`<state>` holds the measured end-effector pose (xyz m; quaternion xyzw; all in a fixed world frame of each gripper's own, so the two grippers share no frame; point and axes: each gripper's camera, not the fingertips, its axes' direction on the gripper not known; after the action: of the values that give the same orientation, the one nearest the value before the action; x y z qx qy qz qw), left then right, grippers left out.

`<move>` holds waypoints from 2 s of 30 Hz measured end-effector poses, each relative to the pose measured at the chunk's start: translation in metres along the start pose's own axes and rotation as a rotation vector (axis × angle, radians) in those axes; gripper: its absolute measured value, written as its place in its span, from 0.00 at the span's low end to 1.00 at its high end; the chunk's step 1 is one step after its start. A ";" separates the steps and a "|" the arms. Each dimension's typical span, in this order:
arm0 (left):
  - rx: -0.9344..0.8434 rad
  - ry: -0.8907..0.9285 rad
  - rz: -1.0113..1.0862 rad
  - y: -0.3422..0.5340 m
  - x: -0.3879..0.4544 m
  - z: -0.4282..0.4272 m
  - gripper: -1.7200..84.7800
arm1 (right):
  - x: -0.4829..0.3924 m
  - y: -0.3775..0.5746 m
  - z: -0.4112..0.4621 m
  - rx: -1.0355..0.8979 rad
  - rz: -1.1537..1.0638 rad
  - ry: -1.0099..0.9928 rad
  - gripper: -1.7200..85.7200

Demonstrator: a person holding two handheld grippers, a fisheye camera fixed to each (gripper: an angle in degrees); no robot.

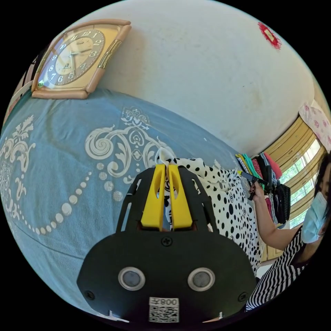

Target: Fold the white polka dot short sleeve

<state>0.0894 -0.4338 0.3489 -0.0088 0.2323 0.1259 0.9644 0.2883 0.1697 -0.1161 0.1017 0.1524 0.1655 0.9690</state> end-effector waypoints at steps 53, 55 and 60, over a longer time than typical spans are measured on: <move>-0.432 0.155 0.627 0.074 0.305 0.209 0.09 | -0.166 0.001 0.044 -0.263 -0.459 0.000 0.02; -0.432 0.157 0.636 0.079 0.311 0.212 0.09 | -0.166 0.000 0.047 -0.268 -0.453 -0.005 0.02; -0.400 0.250 0.571 0.081 0.314 0.214 0.10 | -0.168 0.004 0.045 -0.250 -0.437 -0.024 0.02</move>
<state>0.4349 -0.2643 0.4023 -0.1475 0.3121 0.4308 0.8338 0.1505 0.1074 -0.0292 -0.0521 0.1374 -0.0314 0.9886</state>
